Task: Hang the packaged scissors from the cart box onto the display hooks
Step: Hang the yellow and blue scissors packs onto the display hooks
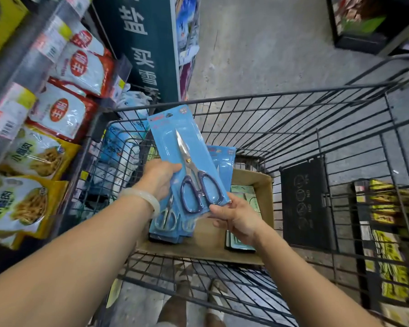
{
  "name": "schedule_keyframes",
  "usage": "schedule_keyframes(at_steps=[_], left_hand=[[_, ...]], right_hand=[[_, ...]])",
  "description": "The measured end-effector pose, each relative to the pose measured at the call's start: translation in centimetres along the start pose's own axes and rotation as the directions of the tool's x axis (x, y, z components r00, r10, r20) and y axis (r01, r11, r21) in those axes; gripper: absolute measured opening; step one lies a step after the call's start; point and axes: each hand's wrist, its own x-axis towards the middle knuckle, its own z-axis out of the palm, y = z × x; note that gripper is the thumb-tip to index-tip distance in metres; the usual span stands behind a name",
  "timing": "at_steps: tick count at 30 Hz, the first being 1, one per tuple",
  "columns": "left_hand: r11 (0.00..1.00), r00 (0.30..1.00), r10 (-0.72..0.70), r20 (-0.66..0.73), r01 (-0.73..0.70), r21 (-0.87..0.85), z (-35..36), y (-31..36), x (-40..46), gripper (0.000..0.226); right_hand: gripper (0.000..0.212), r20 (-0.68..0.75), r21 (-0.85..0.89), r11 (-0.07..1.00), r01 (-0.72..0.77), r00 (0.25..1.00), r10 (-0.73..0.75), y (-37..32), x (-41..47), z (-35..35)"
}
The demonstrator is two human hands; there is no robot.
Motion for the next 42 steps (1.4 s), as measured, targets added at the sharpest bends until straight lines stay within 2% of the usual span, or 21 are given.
schedule_keyframes(at_steps=[5, 15, 18, 22, 25, 28, 32, 37, 38, 40, 42], left_hand=[[0.998, 0.999, -0.034, -0.014, 0.035, 0.052, -0.4, 0.5, -0.1, 0.029], [0.993, 0.997, -0.071, 0.03, 0.067, 0.1, -1.0, 1.2, 0.2, 0.025], [0.993, 0.998, -0.051, 0.029, 0.047, 0.11, -1.0, 1.1, 0.5, 0.025], [0.99, 0.999, -0.002, 0.04, -0.004, 0.14, -1.2, 0.7, 0.6, 0.022], [0.987, 0.999, 0.008, 0.052, -0.016, 0.158, -1.5, 0.2, 0.8, 0.006], [0.989, 0.997, 0.002, 0.078, -0.014, 0.15, -1.8, -0.3, 0.9, 0.009], [0.994, 0.994, -0.046, 0.103, 0.034, 0.108, -2.2, -0.9, 1.2, 0.017], [0.992, 0.995, -0.069, 0.065, 0.061, 0.11, -2.8, -2.0, 2.0, 0.024], [0.991, 0.996, -0.071, 0.06, 0.063, 0.12, -3.0, -2.2, 2.1, 0.024], [0.985, 0.996, -0.07, 0.062, 0.06, 0.161, -3.5, -2.7, 2.3, 0.023], [0.98, 0.995, -0.065, 0.075, 0.049, 0.194, -4.2, -3.5, 2.7, 0.022]], right_hand=[[0.028, -0.02, -0.088, 0.99, 0.108, 0.994, -0.11, 0.7, 0.3, 0.5], [0.02, -0.037, -0.265, 0.936, 0.23, 0.968, -0.248, 1.1, 0.8, 1.1], [0.024, -0.049, -0.251, 0.939, 0.237, 0.965, -0.257, 1.4, 1.0, 0.9], [0.03, -0.033, -0.175, 0.969, 0.175, 0.982, -0.184, 1.3, 1.5, 0.5], [0.036, 0.026, -0.097, 0.991, 0.094, 0.995, -0.092, 1.2, 1.8, 0.0], [0.035, 0.063, -0.065, 0.997, 0.03, 0.998, -0.025, 1.1, 2.1, -0.7], [0.039, 0.054, -0.112, 0.994, -0.008, 0.998, 0.015, 1.4, 2.9, -1.4], [0.038, 0.068, -0.05, 0.986, -0.159, 0.984, 0.163, 2.0, 4.2, -2.7], [0.039, 0.026, -0.066, 0.983, -0.173, 0.984, 0.175, 1.9, 5.0, -3.2], [0.038, -0.238, -0.238, 0.957, -0.164, 0.966, 0.106, 1.5, 6.9, -4.3], [0.043, -0.525, -0.422, 0.885, -0.196, 0.849, -0.062, 1.0, 9.2, -5.3]])
